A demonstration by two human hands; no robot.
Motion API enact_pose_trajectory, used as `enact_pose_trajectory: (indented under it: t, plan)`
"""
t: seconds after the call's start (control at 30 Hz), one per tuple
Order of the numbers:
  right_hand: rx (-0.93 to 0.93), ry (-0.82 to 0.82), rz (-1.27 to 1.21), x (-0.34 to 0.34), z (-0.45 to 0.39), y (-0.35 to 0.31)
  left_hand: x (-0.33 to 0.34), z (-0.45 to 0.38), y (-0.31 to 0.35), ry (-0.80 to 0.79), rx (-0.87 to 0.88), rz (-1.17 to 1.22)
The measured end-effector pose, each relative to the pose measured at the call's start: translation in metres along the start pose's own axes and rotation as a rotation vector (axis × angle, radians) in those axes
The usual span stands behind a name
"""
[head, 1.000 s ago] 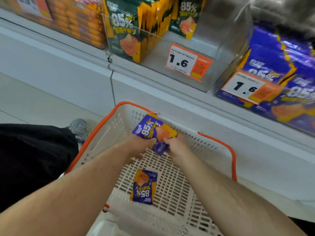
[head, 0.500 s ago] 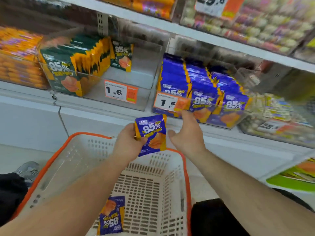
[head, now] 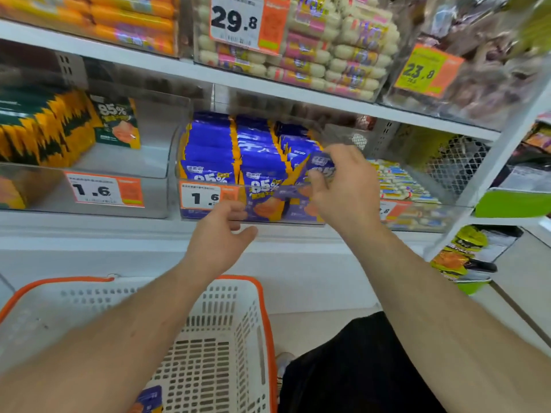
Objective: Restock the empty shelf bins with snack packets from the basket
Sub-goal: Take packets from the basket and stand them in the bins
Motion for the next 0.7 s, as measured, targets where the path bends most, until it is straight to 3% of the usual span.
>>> enact_pose_trajectory:
  t: [0.17, 0.53, 0.7]
  plan:
    - [0.085, 0.038, 0.112, -0.005, -0.032, 0.036, 0.007, 0.008, -0.007, -0.032, -0.052, -0.023]
    - [0.19, -0.336, 0.189, 0.089, -0.012, 0.065, 0.006, 0.017, -0.037, -0.088, -0.139, -0.088]
    - [0.176, -0.354, 0.242, 0.093, -0.007, 0.06, 0.006, 0.02, -0.048, -0.113, -0.165, -0.06]
Point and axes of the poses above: each hand's wrist, its own z-axis away from the middle knuckle, its own x-axis out of the palm, y = z × x, the point moved 9 cm from there along -z, towards the middle knuckle, and after that the axes turned 2 degrees about -z, right-handed, at the moved point
